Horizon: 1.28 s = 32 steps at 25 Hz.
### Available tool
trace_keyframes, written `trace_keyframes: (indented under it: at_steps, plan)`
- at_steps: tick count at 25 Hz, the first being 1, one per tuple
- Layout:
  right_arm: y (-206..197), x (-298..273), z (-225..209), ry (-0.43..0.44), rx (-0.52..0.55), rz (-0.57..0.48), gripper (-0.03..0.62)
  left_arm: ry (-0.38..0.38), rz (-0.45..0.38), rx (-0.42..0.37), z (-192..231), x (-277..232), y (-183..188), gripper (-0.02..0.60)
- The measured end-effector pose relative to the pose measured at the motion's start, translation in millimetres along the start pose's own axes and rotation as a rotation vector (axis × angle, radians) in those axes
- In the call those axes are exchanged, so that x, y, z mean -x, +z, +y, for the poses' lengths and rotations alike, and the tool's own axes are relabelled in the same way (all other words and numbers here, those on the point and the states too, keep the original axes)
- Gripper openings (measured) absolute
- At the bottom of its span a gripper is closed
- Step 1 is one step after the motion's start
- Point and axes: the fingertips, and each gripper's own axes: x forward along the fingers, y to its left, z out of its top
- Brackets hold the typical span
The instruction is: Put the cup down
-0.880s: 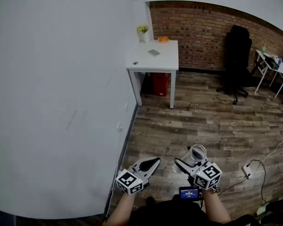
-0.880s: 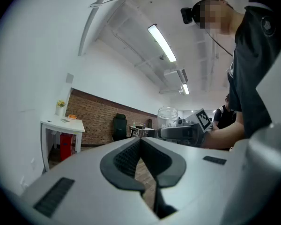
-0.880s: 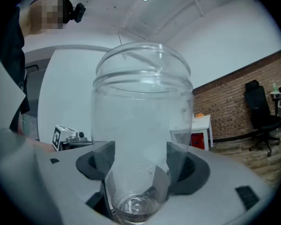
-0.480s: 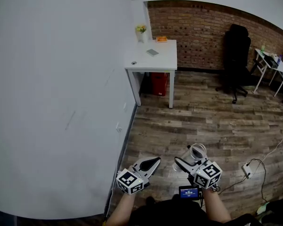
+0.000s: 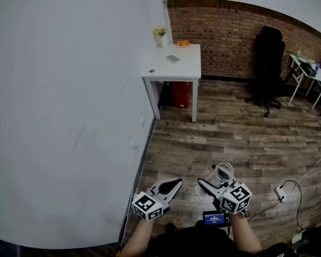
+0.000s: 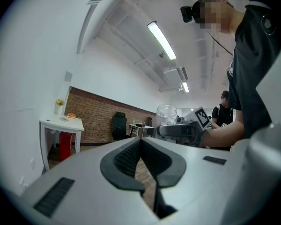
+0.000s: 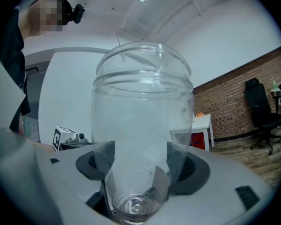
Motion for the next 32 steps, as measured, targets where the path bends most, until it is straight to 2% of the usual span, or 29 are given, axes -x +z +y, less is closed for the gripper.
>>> trace_keyframes:
  at_steps: [9,20,26,32]
  plan:
    - [0.4,4.6,-8.2,0.005,-0.001,-0.002,0.354,0.0,0.01,-0.005,-1.5,-10.3,-0.9,0.009]
    - [6.1,19.7,-43.2,0.027,-0.004,-0.01,0.354,0.007,0.021,-0.021,-8.7,-52.2,1.6,0.009]
    - [7.3,35.1,-68.6,0.05,-0.006,-0.003,0.354,0.043,-0.018,0.029,-10.9,-75.9,4.7,0.009]
    - [6.2,35.7,-92.2,0.047,-0.026,0.003,0.354,0.071,-0.012,0.023,3.1,-91.1,3.9,0.009]
